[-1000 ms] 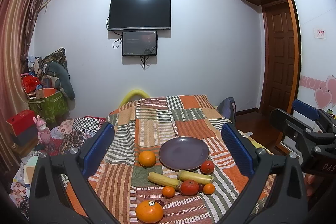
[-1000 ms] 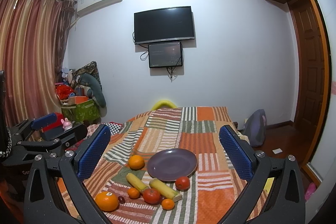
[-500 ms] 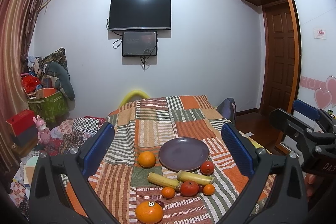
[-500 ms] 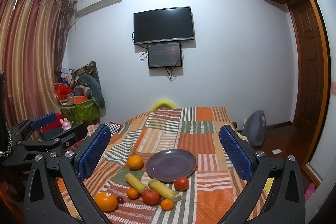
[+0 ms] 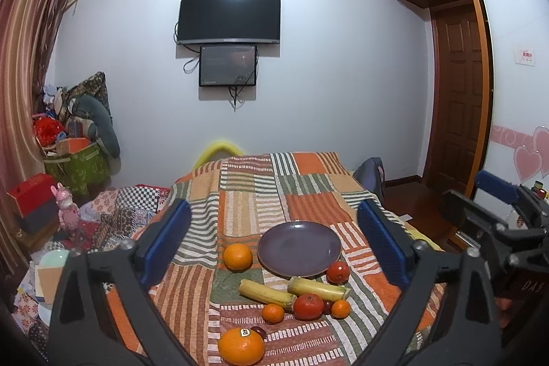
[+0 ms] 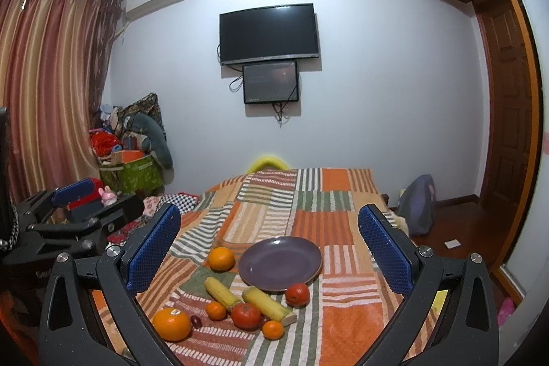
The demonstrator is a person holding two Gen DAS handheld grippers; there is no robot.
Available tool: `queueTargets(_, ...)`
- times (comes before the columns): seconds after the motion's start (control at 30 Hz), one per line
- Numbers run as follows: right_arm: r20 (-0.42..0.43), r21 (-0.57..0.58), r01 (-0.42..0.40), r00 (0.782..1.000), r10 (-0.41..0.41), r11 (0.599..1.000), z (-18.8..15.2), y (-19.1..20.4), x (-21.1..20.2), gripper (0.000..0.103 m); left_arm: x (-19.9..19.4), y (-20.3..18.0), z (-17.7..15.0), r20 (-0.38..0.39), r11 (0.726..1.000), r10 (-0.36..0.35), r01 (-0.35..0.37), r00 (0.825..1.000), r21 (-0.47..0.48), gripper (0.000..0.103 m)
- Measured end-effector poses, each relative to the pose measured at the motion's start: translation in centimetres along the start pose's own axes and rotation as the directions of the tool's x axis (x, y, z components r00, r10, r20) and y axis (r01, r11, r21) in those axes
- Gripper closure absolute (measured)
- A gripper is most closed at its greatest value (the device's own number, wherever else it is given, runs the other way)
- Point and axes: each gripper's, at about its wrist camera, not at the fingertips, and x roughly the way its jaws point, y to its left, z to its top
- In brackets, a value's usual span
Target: Organize fruits
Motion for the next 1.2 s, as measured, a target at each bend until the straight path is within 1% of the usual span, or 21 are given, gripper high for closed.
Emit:
queueTargets(0.1, -0.031, 0.003, -0.006, 1.0, 0.006, 1.0, -0.6, -0.2, 0.8, 0.001, 1.0, 0.6, -0.4, -0.04, 1.0, -0.011, 0.011, 0.999, -0.005, 0.013)
queueTargets(0.17, -0.055, 0.001, -0.013, 0.998, 0.013, 1.0, -1.1, -0.3, 1.3, 0.01, 1.9, 1.2, -0.9, -0.071, 1.0, -0.009, 0.009, 0.997, -0.007, 0.016)
queueTargets(0.2, -0.077, -0.002, -0.015, 0.997, 0.015, 1.0, -1.5, -0.5, 1.9, 0.012, 2.6, 1.7, -1.3, -0.095, 1.0, -0.001, 0.001, 0.996, -0.001, 0.018)
queueTargets(0.27, -0.11, -0.006, -0.019, 0.994, 0.018, 1.0, -2.0, -0.6, 2.5, 0.022, 3.6, 2.3, -1.9, -0.135, 1.0, -0.002, 0.003, 0.991, 0.006, 0.025)
queueTargets(0.33, -0.166, -0.008, -0.028, 0.986, 0.026, 1.0, -2.9, -0.9, 3.7, 0.029, 5.2, 3.3, -2.9, -0.197, 1.0, -0.007, 0.008, 0.98, 0.006, 0.031)
queueTargets(0.37, -0.181, -0.007, -0.032, 0.983, 0.03, 0.999, -3.2, -1.0, 4.0, 0.032, 5.7, 3.7, -3.4, -0.214, 1.0, -0.006, 0.007, 0.977, 0.006, 0.032)
queueTargets(0.47, -0.249, -0.008, -0.042, 0.968, 0.039, 0.999, -4.7, -1.6, 5.3, 0.039, 7.8, 4.9, -5.0, -0.295, 1.0, -0.008, 0.009, 0.955, 0.003, 0.035)
queueTargets(0.5, -0.271, -0.016, -0.043, 0.962, 0.037, 0.999, -5.2, -1.6, 5.7, 0.039, 8.7, 5.5, -5.9, -0.334, 1.0, -0.014, 0.013, 0.943, -0.005, 0.035)
queueTargets(0.53, -0.29, -0.024, -0.041, 0.956, 0.032, 0.999, -5.6, -1.7, 6.0, 0.039, 9.1, 5.7, -6.5, -0.353, 1.0, -0.016, 0.014, 0.935, -0.008, 0.035)
queueTargets(0.57, -0.309, -0.031, -0.041, 0.951, 0.029, 0.999, -6.0, -1.7, 6.4, 0.039, 9.7, 6.1, -7.4, -0.383, 1.0, -0.02, 0.017, 0.924, -0.012, 0.035)
queueTargets(0.67, -0.372, -0.033, -0.053, 0.927, 0.037, 0.998, -7.5, -1.8, 7.3, 0.039, 11.3, 6.8, -9.9, -0.471, 1.0, -0.02, 0.017, 0.882, -0.012, 0.035)
queueTargets(0.7, -0.387, -0.034, -0.056, 0.921, 0.038, 0.998, -7.8, -1.8, 7.5, 0.039, 11.8, 7.0, -11.0, -0.504, 1.0, -0.022, 0.017, 0.863, -0.014, 0.035)
queueTargets(0.77, -0.425, -0.037, -0.058, 0.904, 0.037, 0.998, -8.6, -1.9, 8.1, 0.039, 12.4, 7.2, -12.3, -0.54, 0.999, -0.032, 0.023, 0.841, -0.023, 0.035)
queueTargets(0.8, -0.444, -0.041, -0.059, 0.895, 0.035, 0.997, -9.1, -1.9, 8.4, 0.039, 12.7, 7.2, -13.3, -0.566, 0.999, -0.042, 0.03, 0.824, -0.03, 0.035)
queueTargets(0.83, -0.46, -0.043, -0.062, 0.887, 0.036, 0.997, -9.6, -1.8, 8.6, 0.039, 12.9, 7.3, -14.0, -0.584, 0.999, -0.048, 0.034, 0.811, -0.035, 0.035)
queueTargets(0.87, -0.483, -0.037, -0.071, 0.875, 0.045, 0.997, -10.0, -1.9, 8.8, 0.039, 13.0, 7.3, -14.5, -0.597, 0.999, -0.051, 0.035, 0.801, -0.039, 0.035)
queueTargets(0.97, -0.536, -0.004, -0.089, 0.841, 0.073, 0.996, -11.6, -2.3, 9.7, 0.039, 13.6, 7.3, -16.4, -0.647, 0.997, -0.068, 0.037, 0.759, -0.061, 0.031)
queueTargets(1.0, -0.551, 0.006, -0.091, 0.831, 0.079, 0.996, -12.1, -2.4, 10.0, 0.039, 13.6, 7.3, -16.9, -0.645, 0.996, -0.077, 0.035, 0.76, -0.078, 0.025)
queueTargets(1.03, -0.561, 0.014, -0.093, 0.824, 0.085, 0.996, -12.4, -2.5, 10.3, 0.039, 13.5, 7.2, -17.3, -0.641, 0.996, -0.076, 0.027, 0.764, -0.086, 0.021)
queueTargets(1.13, -0.592, 0.038, -0.105, 0.799, 0.107, 0.994, -13.4, -2.6, 11.1, 0.039, 13.6, 7.0, -17.6, -0.635, 0.996, -0.073, 0.026, 0.769, -0.083, 0.019)
queueTargets(1.2, -0.605, 0.044, -0.108, 0.788, 0.112, 0.993, -14.0, -2.6, 11.6, 0.039, 13.7, 7.0, -17.7, -0.64, 0.995, -0.081, 0.029, 0.764, -0.09, 0.019)
